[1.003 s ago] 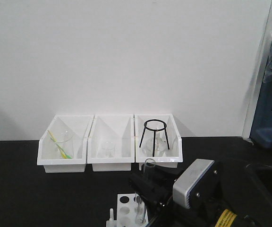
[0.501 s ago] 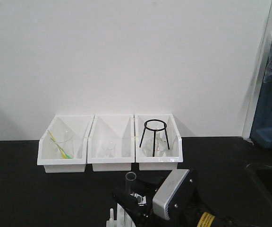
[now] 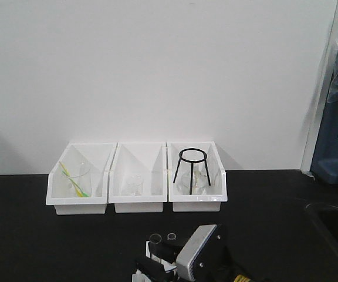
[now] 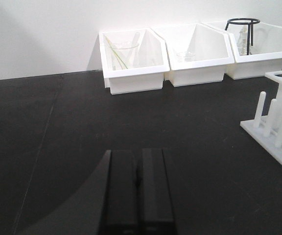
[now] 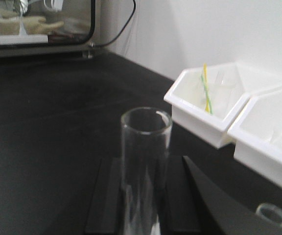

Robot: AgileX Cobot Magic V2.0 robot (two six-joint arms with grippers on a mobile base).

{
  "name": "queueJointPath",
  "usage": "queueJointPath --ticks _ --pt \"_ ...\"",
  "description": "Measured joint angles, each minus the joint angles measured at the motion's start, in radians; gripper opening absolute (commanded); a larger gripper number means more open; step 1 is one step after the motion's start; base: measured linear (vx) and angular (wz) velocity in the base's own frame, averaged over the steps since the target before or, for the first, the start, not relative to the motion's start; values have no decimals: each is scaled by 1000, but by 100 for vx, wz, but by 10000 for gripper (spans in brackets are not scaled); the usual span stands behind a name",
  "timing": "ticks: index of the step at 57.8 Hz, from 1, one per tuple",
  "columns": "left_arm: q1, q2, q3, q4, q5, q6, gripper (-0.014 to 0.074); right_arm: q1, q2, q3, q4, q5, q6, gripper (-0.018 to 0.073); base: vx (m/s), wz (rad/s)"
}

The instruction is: Flip and reinsert test tube from rack

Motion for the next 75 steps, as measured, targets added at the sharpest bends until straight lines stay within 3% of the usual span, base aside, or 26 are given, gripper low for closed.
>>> queueJointPath --ticks 9,28,40,51,55,59,68,75 --pt "0 0 0 0 0 0 -6 0 56 0 1 -51 0 97 0 0" --pt "0 0 0 0 0 0 -6 0 68 0 4 -83 0 391 0 0" --pt "0 0 0 0 0 0 -6 0 65 0 7 -81 0 428 0 0" --pt "0 0 0 0 0 0 -6 0 -51 0 7 3 12 426 0 0" --pt "0 0 0 0 0 0 -6 0 -129 0 7 61 30 408 0 0" --pt "0 0 0 0 0 0 -6 0 -221 0 7 133 69 333 0 0" --pt "0 0 0 0 0 0 -6 0 -459 5 5 363 233 -20 0 0" --pt "0 0 0 0 0 0 -6 0 -637 85 -17 465 323 -16 0 0"
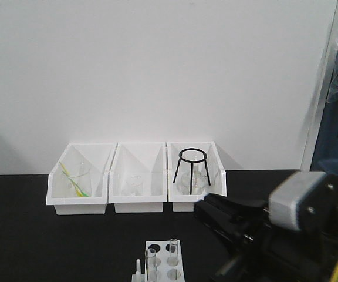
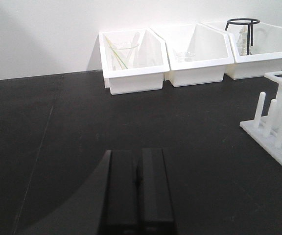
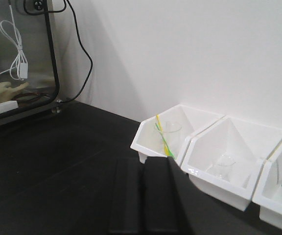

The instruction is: Flip and reinsert test tube from rack

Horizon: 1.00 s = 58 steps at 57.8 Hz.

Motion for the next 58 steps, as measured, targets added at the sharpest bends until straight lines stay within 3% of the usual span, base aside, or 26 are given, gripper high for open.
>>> queueJointPath --ticks 21,44,50,58 --pt "0 0 0 0 0 0 -6 0 -380 302 -30 33 19 -13 0 0" --pt "0 0 0 0 0 0 -6 0 -442 382 -20 49 16 -13 0 0" --pt "0 0 0 0 0 0 -6 0 -473 385 94 103 -60 -13 0 0" --pt "0 0 0 0 0 0 -6 -30 -549 404 381 229 -349 -13 0 0"
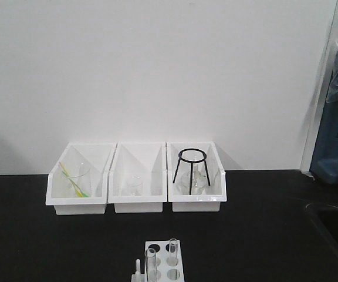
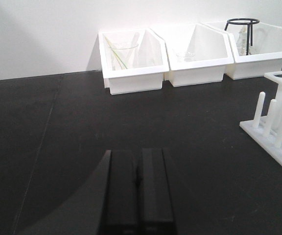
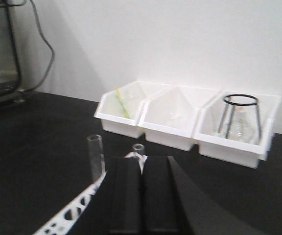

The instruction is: Flip and reinsert test tube from rack

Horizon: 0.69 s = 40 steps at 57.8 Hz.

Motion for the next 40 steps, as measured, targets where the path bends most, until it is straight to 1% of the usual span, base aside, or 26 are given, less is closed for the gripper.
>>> queueJointPath --ticks 4,8,14,19,22,29,40 --pt "0 0 0 0 0 0 -6 -46 -48 41 88 28 -127 -13 0 0" --pt "0 0 0 0 0 0 -6 -114 -112 100 131 45 -181 -13 0 0" --pt "0 0 0 0 0 0 -6 -233 -234 186 149 78 -170 -13 0 0" --pt "0 0 0 0 0 0 -6 -338 -363 237 146 125 -133 -13 0 0" --pt "0 0 0 0 0 0 -6 -384 -430 253 137 157 -114 -13 0 0" --pt "0 0 0 0 0 0 -6 -447 -559 260 114 230 -80 -13 0 0" --pt "0 0 0 0 0 0 -7 -463 -590 260 69 298 -75 -13 0 0"
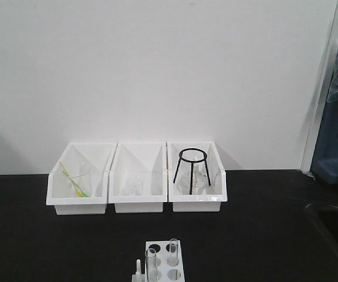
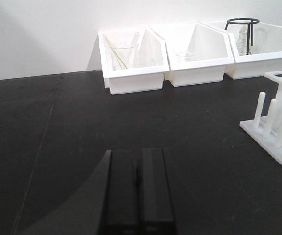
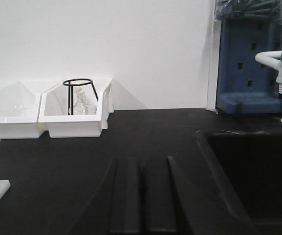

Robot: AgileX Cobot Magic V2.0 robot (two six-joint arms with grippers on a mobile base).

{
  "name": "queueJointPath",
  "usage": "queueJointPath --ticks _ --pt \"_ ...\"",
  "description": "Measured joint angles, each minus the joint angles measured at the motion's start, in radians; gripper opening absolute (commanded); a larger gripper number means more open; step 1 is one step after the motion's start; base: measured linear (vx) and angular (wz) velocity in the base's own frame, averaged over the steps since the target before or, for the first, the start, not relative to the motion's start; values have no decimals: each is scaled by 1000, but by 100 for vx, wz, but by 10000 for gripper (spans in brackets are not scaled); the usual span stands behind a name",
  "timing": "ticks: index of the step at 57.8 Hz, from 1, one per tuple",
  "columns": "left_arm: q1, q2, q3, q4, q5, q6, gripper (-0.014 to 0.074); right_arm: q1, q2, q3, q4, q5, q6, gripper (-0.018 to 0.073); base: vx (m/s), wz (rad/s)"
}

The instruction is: Flip and reinsert test tube from rack

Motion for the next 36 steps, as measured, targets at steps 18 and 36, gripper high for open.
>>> queueJointPath --ticks 18,36 --pt "0 0 0 0 0 0 -7 0 0 0 -10 10 1 -11 0 0" --pt "0 0 0 0 0 0 -7 0 0 0 -10 10 1 -11 0 0"
